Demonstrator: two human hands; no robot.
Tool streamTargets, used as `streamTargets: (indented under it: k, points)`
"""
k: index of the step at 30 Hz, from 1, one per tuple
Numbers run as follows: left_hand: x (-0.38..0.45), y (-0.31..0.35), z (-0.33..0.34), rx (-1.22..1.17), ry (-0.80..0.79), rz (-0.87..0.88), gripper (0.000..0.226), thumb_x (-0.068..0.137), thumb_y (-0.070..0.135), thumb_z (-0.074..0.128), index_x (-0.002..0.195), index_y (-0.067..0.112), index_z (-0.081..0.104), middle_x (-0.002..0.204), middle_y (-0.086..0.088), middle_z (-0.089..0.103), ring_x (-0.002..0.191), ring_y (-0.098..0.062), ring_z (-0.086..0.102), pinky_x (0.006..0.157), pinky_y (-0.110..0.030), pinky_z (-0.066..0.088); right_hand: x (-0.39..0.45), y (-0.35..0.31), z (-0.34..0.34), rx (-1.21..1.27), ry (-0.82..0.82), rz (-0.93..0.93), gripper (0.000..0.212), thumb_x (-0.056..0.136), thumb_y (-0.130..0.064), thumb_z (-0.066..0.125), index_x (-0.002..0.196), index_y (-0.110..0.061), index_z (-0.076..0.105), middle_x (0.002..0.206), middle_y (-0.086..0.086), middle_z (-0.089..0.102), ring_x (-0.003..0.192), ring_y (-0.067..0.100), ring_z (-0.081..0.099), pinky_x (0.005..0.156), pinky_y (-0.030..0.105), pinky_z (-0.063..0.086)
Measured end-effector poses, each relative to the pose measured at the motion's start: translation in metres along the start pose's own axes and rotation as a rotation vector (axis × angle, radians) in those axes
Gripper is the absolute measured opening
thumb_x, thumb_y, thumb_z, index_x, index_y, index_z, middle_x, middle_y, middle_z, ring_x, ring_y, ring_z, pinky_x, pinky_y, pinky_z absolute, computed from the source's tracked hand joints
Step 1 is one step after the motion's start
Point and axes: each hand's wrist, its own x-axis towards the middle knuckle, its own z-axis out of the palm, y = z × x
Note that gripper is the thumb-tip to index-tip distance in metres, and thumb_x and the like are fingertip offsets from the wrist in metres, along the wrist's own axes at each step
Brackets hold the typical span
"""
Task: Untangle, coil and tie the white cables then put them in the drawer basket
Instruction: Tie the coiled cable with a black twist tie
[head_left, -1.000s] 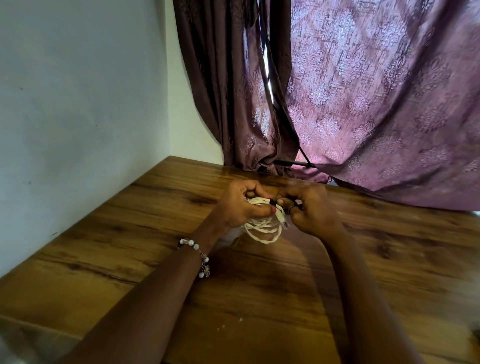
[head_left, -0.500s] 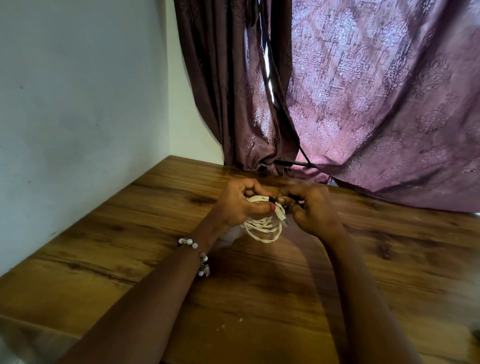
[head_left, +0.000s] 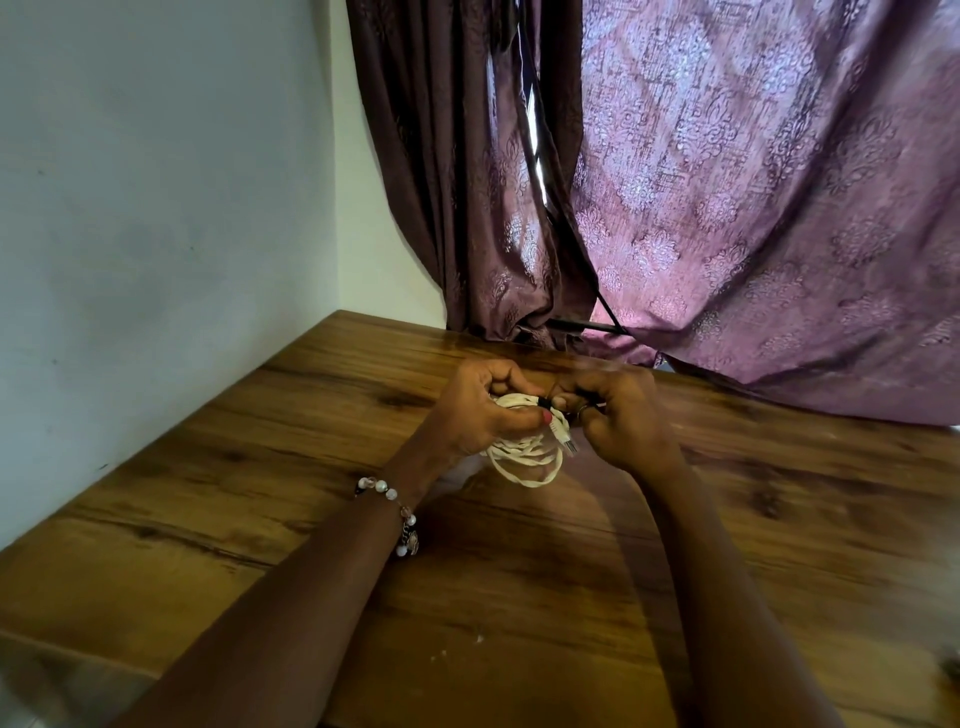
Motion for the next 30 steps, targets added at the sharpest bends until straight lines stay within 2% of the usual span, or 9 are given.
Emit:
streamTargets:
  k: [4, 10, 14, 16, 21, 26, 28, 30]
  points:
    - [0.001, 0.0, -0.001, -0.018, 0.023, -0.005, 0.025, 0.066, -0.01, 0.079, 0.078, 0.009, 0.068, 0.08, -0.009, 0.071, 0.073, -0.02, 0.065, 0.069, -0.036, 0.054, 0.0, 0.0, -0.002, 0.034, -0.011, 0.008, 0.021, 0.079, -0.015, 0.052, 0.073, -0.006, 0.071, 0.066, 0.003, 0.068, 0.061, 0.015, 0.06, 0.055, 0.037, 0.048]
    - [0.003, -0.002, -0.004, -0.059, 0.048, -0.031, 0.028, 0.065, -0.007, 0.08, 0.075, 0.017, 0.07, 0.08, -0.01, 0.072, 0.075, -0.023, 0.065, 0.072, -0.037, 0.054, -0.001, 0.002, -0.004, 0.05, -0.021, 0.008, 0.014, 0.081, -0.007, 0.056, 0.08, -0.008, 0.07, 0.073, 0.001, 0.069, 0.067, 0.015, 0.063, 0.058, 0.036, 0.049]
    - [0.003, -0.003, -0.005, -0.041, 0.062, -0.047, 0.023, 0.066, -0.006, 0.08, 0.085, 0.002, 0.069, 0.089, -0.028, 0.069, 0.079, -0.03, 0.065, 0.078, -0.053, 0.053, 0.0, -0.002, -0.003, 0.042, 0.03, -0.034, 0.019, 0.081, -0.013, 0.054, 0.077, -0.006, 0.071, 0.069, 0.002, 0.069, 0.062, 0.013, 0.061, 0.055, 0.036, 0.047]
    - [0.002, -0.002, -0.005, -0.038, 0.061, -0.052, 0.023, 0.068, -0.008, 0.079, 0.088, -0.002, 0.068, 0.092, -0.031, 0.068, 0.08, -0.032, 0.064, 0.079, -0.056, 0.052, 0.001, -0.004, -0.001, 0.028, 0.042, -0.044, 0.027, 0.08, -0.02, 0.049, 0.073, -0.005, 0.071, 0.066, 0.004, 0.067, 0.059, 0.017, 0.06, 0.053, 0.036, 0.045]
    - [-0.001, -0.001, -0.002, -0.021, 0.049, -0.034, 0.024, 0.067, -0.009, 0.079, 0.087, -0.001, 0.069, 0.092, -0.03, 0.068, 0.079, -0.032, 0.065, 0.077, -0.055, 0.053, 0.0, -0.001, 0.001, -0.031, 0.039, -0.061, 0.022, 0.077, -0.01, 0.051, 0.069, -0.005, 0.071, 0.059, 0.005, 0.065, 0.053, 0.016, 0.055, 0.05, 0.038, 0.041]
    - [0.0, -0.001, -0.002, -0.035, 0.048, -0.031, 0.024, 0.067, -0.007, 0.079, 0.086, 0.001, 0.069, 0.091, -0.03, 0.068, 0.078, -0.032, 0.065, 0.076, -0.055, 0.054, 0.0, 0.002, 0.001, 0.021, 0.057, -0.014, 0.016, 0.075, -0.005, 0.059, 0.075, -0.008, 0.075, 0.064, -0.001, 0.068, 0.055, 0.017, 0.062, 0.048, 0.035, 0.049]
    - [0.0, -0.001, -0.002, -0.035, 0.042, -0.031, 0.023, 0.067, -0.007, 0.079, 0.084, 0.005, 0.069, 0.09, -0.028, 0.069, 0.077, -0.031, 0.065, 0.076, -0.051, 0.054, -0.002, 0.004, 0.003, 0.06, 0.046, 0.006, 0.016, 0.076, -0.002, 0.059, 0.076, -0.009, 0.074, 0.066, -0.006, 0.067, 0.059, 0.009, 0.061, 0.051, 0.028, 0.049]
    - [0.001, -0.001, -0.002, -0.054, 0.045, -0.034, 0.024, 0.068, -0.008, 0.078, 0.082, 0.009, 0.069, 0.086, -0.022, 0.07, 0.077, -0.028, 0.065, 0.075, -0.044, 0.055, -0.003, 0.005, 0.006, 0.11, 0.051, 0.05, 0.017, 0.078, 0.001, 0.058, 0.077, -0.009, 0.071, 0.068, -0.011, 0.064, 0.064, 0.0, 0.06, 0.055, 0.015, 0.045]
